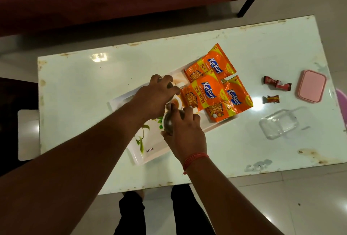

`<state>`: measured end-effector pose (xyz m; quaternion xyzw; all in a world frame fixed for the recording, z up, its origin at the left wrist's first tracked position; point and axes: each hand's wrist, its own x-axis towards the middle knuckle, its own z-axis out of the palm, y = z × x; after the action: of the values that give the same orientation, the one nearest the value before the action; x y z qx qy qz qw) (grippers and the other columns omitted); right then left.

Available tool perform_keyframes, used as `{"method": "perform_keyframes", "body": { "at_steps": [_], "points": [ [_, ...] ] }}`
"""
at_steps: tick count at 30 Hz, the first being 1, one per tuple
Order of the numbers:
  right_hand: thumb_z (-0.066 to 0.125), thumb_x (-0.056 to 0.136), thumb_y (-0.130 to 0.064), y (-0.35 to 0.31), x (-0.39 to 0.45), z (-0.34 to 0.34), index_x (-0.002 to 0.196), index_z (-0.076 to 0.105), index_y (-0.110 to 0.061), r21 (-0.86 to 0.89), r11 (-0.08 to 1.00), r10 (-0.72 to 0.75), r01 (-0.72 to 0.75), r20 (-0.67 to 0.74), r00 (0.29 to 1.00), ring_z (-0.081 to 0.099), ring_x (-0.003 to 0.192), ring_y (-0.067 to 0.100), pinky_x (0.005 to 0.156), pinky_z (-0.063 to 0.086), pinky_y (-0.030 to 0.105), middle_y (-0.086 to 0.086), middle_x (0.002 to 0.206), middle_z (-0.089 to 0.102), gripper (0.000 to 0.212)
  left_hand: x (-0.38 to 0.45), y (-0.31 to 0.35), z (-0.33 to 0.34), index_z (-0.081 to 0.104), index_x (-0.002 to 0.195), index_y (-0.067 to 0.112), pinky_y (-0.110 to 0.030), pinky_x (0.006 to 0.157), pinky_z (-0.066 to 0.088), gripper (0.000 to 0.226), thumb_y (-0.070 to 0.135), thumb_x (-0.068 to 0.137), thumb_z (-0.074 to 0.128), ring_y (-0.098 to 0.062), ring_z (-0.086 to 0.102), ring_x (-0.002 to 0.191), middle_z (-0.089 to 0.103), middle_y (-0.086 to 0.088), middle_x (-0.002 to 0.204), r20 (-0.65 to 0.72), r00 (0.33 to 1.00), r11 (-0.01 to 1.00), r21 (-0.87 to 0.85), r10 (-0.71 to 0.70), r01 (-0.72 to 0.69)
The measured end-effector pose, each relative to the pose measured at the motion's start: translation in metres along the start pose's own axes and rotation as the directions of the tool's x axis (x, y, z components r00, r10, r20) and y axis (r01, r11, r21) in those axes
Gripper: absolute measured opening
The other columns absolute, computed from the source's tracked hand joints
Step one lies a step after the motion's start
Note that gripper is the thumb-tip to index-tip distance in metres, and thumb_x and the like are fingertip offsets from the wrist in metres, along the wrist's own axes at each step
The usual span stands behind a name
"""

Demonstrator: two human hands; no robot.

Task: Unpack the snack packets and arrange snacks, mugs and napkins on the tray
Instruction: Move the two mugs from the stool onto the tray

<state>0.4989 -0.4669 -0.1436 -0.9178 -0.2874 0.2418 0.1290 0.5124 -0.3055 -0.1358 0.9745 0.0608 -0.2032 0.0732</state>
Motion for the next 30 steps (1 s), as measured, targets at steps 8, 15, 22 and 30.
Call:
{"method": "perform_keyframes", "body": {
  "at_steps": [8, 15, 22, 30],
  "points": [
    [0.072, 0.079, -0.054, 0.001, 0.0, 0.002, 0.151, 0.024, -0.026, 0.0, 1.0, -0.009, 0.009, -0.014, 1.0, 0.044, 0.123, 0.032, 0.088, 0.056, 0.042, 0.011, 0.143, 0.038, 0.091, -0.001, -0.004, 0.003, 0.044, 0.137, 0.029, -0.04, 0.075, 0.057, 0.071, 0.012, 0.075, 0.075, -0.035, 0.033, 0.134, 0.033, -0.007, 0.151, -0.007, 1.0, 0.999, 0.034, 0.029, -0.029],
    [0.071, 0.074, -0.062, 0.0, -0.002, 0.002, 0.153, 0.02, -0.03, -0.011, 1.0, 0.006, -0.007, -0.012, 1.0, 0.047, 0.121, 0.035, 0.089, 0.056, 0.046, 0.009, 0.148, 0.033, 0.099, 0.0, -0.006, 0.0, 0.028, 0.149, 0.039, -0.059, 0.106, 0.038, 0.079, 0.028, 0.084, 0.071, -0.039, 0.006, 0.149, 0.003, -0.01, 0.164, 0.07, 0.997, 0.999, 0.003, 0.04, -0.041],
    [0.062, 0.079, -0.068, -0.012, -0.031, -0.013, 0.148, 0.024, -0.034, -0.088, 0.99, 0.096, -0.108, -0.128, 0.987, 0.034, 0.138, 0.04, 0.1, 0.043, 0.056, 0.01, 0.151, 0.032, 0.086, -0.045, -0.036, -0.002, 0.02, 0.152, 0.038, -0.065, 0.115, 0.019, 0.077, 0.062, 0.084, 0.046, -0.038, 0.004, 0.151, 0.0, -0.009, 0.165, -0.146, 0.988, 0.989, -0.143, -0.045, 0.024],
    [0.042, 0.091, -0.064, -0.116, -0.022, 0.01, 0.153, 0.021, -0.028, -0.107, 0.993, -0.056, 0.043, -0.121, 0.991, 0.028, 0.142, 0.038, 0.11, 0.035, 0.054, 0.01, 0.158, 0.025, 0.075, -0.137, -0.116, 0.021, 0.011, 0.154, 0.037, -0.061, 0.118, 0.01, 0.072, 0.071, 0.091, 0.016, -0.032, 0.003, 0.152, -0.003, -0.005, 0.166, -0.149, 0.95, 0.943, -0.24, -0.273, 0.233]
  ]
}}
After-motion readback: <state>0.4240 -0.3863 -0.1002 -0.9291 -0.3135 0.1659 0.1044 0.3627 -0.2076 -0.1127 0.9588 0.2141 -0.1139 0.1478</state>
